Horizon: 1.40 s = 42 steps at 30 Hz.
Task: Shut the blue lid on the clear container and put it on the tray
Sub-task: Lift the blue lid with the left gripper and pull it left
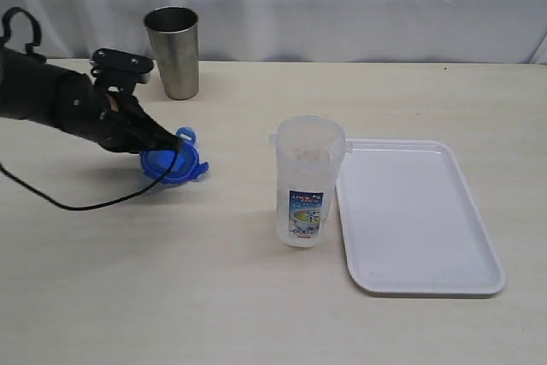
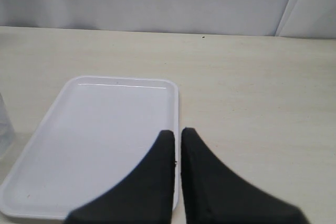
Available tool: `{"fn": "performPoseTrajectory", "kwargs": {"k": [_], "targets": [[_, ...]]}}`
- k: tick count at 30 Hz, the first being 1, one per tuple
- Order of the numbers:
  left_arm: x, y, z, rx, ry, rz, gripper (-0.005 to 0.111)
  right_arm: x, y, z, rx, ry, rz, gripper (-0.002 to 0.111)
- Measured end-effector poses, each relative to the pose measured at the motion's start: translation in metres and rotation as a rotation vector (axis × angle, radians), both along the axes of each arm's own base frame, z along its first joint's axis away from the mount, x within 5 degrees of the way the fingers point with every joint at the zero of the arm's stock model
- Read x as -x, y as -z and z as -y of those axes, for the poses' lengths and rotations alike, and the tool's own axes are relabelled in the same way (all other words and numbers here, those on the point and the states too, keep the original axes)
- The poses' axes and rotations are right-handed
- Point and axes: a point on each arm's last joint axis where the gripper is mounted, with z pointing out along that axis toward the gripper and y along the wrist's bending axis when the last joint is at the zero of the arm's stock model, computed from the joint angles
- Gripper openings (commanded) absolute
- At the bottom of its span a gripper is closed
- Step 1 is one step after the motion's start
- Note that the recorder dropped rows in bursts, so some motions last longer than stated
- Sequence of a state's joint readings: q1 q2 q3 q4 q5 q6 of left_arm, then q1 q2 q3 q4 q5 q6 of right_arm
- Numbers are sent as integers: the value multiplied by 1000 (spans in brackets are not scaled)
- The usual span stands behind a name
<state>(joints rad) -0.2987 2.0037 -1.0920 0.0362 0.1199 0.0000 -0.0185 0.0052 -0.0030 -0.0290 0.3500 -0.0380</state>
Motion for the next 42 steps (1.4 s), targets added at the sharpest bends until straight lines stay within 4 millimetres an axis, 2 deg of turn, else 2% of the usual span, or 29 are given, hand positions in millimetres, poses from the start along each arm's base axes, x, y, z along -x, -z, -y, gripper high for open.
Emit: {"fn": "performPoseTrajectory", "kwargs": {"k": [3,5,18,26,31,39,41,42], "targets": [[23,4,-24,6,-50,-4,0,0,0,0,0,0,0,5],[32,8,-29,3,-59,-18,0,0,0,0,0,0,0,5],[41,14,-31,4,-101,-118,0,0,0,0,0,0,0,5],[42,11,-32,3,-99,-118,0,0,0,0,0,0,0,5],[42,-7,-32,-2,-72,-65,0,0,0,0,0,0,0,5],[42,-62,-31,26,-33,138,0,0,0,0,0,0,0,5],[42,-76,-26,24,-1,185,0,0,0,0,0,0,0,5],[41,-86,-17,17,46,223,0,0,0,0,0,0,0,5]]}}
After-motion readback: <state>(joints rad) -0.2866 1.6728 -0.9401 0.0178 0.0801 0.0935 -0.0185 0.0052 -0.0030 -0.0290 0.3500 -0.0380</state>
